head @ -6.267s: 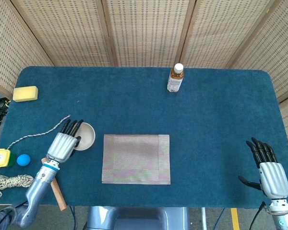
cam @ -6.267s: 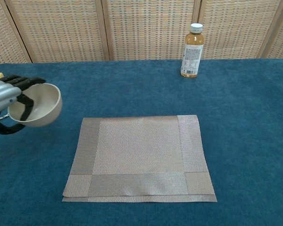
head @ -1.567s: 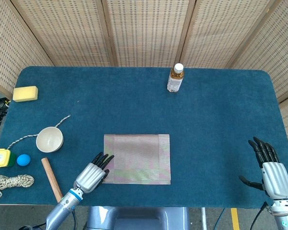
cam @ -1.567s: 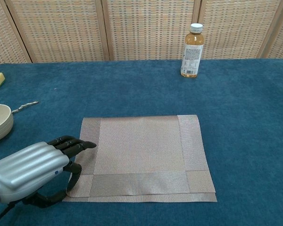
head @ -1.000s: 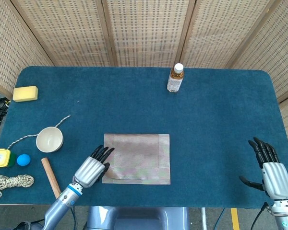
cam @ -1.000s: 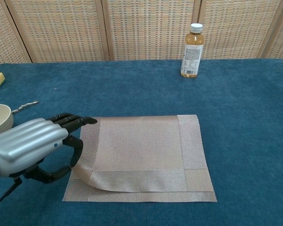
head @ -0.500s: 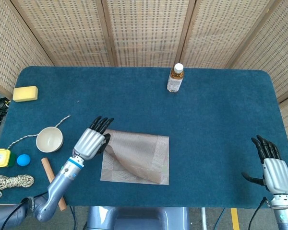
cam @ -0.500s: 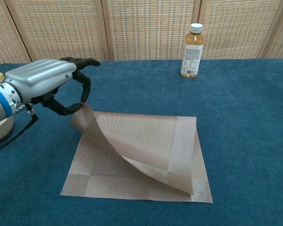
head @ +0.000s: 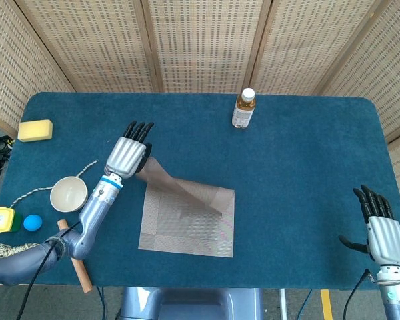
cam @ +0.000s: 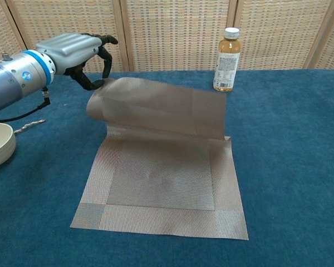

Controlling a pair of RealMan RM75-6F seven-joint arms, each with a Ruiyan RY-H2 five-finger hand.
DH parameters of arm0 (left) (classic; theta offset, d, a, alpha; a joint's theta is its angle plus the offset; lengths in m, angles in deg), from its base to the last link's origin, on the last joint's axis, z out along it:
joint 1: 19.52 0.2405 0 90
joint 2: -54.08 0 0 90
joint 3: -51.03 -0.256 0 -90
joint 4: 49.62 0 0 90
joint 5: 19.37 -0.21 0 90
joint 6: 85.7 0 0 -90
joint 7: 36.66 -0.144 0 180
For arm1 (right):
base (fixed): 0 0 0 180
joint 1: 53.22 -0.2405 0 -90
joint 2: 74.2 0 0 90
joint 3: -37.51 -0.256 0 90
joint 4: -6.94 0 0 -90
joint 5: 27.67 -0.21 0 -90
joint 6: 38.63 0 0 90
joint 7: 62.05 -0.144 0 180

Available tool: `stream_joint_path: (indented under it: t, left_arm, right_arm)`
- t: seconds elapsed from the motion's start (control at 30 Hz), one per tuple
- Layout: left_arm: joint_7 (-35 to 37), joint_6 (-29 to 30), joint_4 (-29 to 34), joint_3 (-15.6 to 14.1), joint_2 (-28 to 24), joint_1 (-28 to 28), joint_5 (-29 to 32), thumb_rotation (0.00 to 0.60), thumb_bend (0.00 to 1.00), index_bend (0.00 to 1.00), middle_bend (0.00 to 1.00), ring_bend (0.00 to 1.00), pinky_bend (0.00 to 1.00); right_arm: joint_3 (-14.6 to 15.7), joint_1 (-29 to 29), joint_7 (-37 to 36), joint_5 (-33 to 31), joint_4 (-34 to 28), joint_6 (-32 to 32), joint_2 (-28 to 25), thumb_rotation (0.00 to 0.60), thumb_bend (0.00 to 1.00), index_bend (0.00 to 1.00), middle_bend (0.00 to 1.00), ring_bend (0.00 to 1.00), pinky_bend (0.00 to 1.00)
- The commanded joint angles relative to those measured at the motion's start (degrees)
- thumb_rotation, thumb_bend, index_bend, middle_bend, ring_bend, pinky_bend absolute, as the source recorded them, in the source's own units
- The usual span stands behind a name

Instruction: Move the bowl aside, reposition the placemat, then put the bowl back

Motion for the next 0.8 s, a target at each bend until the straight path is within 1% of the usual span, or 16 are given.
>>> stream_joint_path:
  t: [0.03,0.23,0.33,0.37,0.43,0.5,0.57,0.63,0.8]
  left_arm:
    - [0.22,-1.82,-5.37,1.84,1.83,-3.22,3.04,0.6,0.5,0.59,0.0,0.0,0.0]
    - [0.26,-3.74,-14.34,2.55,4.8,-6.46,7.07,0.6,0.5,0.58,0.0,0.0,0.0]
    - [0.27,-4.1,-18.07,2.34,6.41,-7.51,8.17,0.6,0.48,0.54,0.0,0.0,0.0]
    - [0.41,-4.14,-18.81,2.15,6.67,-7.68,8.28,0.6,0.47,0.49,0.0,0.0,0.0]
    - [0.57,-4.03,-19.93,1.68,6.92,-7.86,8.31,0.6,0.39,0.35,0.0,0.0,0.0]
    - [1.24,-3.52,-20.49,1.21,6.87,-7.75,8.15,0.6,0.27,0.19,0.0,0.0,0.0]
    - [2.18,-3.07,-20.25,0.9,6.43,-7.38,8.02,0.6,0.21,0.13,0.0,0.0,0.0]
    - [2.98,-2.63,-19.7,0.75,5.96,-6.99,7.92,0.6,0.19,0.1,0.0,0.0,0.0]
    - [5.76,-0.21,-15.8,-0.05,3.4,-4.66,7.19,0.6,0.19,0.1,0.0,0.0,0.0]
  right_arm:
    - [-0.16,-0.27,0.35,-0.55,0.4,0.6,0.35,0.6,0.16,0.0,0.0,0.0,0.0]
    - [-0.39,-0.51,0.98,-1.33,1.05,1.17,0.9,0.6,0.16,0.0,0.0,0.0,0.0]
    - [-0.48,-0.58,1.21,-1.58,1.24,1.31,1.12,0.6,0.16,0.0,0.0,0.0,0.0]
    - [-0.47,-0.59,1.29,-1.54,1.25,1.3,1.15,0.6,0.16,0.0,0.0,0.0,0.0]
    - [-0.45,-0.6,1.4,-1.52,1.26,1.32,1.22,0.6,0.16,0.0,0.0,0.0,0.0]
    - [-0.44,-0.63,1.5,-1.62,1.27,1.44,1.28,0.6,0.16,0.0,0.0,0.0,0.0]
    - [-0.44,-0.63,1.52,-1.69,1.25,1.52,1.31,0.6,0.16,0.0,0.0,0.0,0.0]
    - [-0.41,-0.63,1.55,-1.68,1.23,1.54,1.32,0.6,0.16,0.0,0.0,0.0,0.0]
    - [-0.07,-0.69,1.78,-1.36,1.21,1.83,1.47,0.6,0.16,0.0,0.0,0.0,0.0]
